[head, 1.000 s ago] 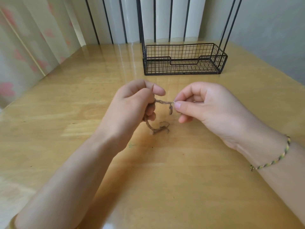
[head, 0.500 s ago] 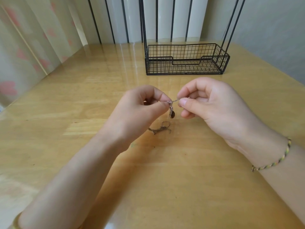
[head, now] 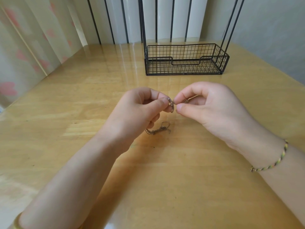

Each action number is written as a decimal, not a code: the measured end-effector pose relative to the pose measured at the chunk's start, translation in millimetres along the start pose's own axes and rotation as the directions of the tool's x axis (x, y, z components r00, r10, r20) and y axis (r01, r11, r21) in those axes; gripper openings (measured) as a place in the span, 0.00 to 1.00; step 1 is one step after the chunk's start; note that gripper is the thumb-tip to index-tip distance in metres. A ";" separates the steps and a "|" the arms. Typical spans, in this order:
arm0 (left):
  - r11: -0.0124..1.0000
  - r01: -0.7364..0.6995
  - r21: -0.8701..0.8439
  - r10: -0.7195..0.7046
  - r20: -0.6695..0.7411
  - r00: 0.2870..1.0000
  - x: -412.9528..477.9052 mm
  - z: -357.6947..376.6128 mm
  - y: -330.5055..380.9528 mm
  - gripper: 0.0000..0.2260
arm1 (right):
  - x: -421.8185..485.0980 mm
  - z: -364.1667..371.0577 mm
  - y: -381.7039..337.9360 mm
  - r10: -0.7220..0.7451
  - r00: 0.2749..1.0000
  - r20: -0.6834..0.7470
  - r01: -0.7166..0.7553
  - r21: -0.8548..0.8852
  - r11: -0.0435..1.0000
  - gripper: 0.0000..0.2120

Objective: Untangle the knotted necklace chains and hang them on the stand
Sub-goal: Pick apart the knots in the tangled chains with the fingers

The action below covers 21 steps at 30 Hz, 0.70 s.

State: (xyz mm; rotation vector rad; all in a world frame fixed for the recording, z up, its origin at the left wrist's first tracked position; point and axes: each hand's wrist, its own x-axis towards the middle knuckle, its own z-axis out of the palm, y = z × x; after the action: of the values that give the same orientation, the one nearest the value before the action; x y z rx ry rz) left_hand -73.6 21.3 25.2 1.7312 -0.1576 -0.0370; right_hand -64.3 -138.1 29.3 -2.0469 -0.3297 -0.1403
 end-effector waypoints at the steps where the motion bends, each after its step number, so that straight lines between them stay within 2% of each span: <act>1: 1.000 0.005 -0.009 -0.005 0.000 1.000 0.3 -0.1 -0.2 0.06 | -0.7 0.2 -0.9 0.001 1.000 0.001 -0.001 0.007 1.000 0.03; 6: 1.000 0.020 -0.024 -0.020 0.014 1.000 0.1 0.0 -0.4 0.07 | -4.0 3.7 -3.8 -0.025 1.000 -0.006 0.025 0.006 1.000 0.07; 14: 0.999 0.044 -0.027 -0.044 -0.003 0.999 -1.3 2.4 3.1 0.07 | -1.8 1.1 -0.8 -0.007 1.000 -0.009 0.008 0.105 0.994 0.02; 21: 0.989 0.045 -0.143 -0.047 -0.012 0.999 -0.8 2.6 4.0 0.06 | -0.7 0.7 -1.7 0.064 0.997 0.035 -0.070 0.217 0.974 0.02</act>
State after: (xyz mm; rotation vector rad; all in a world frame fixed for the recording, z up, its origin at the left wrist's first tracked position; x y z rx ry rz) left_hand -75.0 18.3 28.7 1.5913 -0.1013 -0.0673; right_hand -65.5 -136.8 30.3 -1.8412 -0.2803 -0.0320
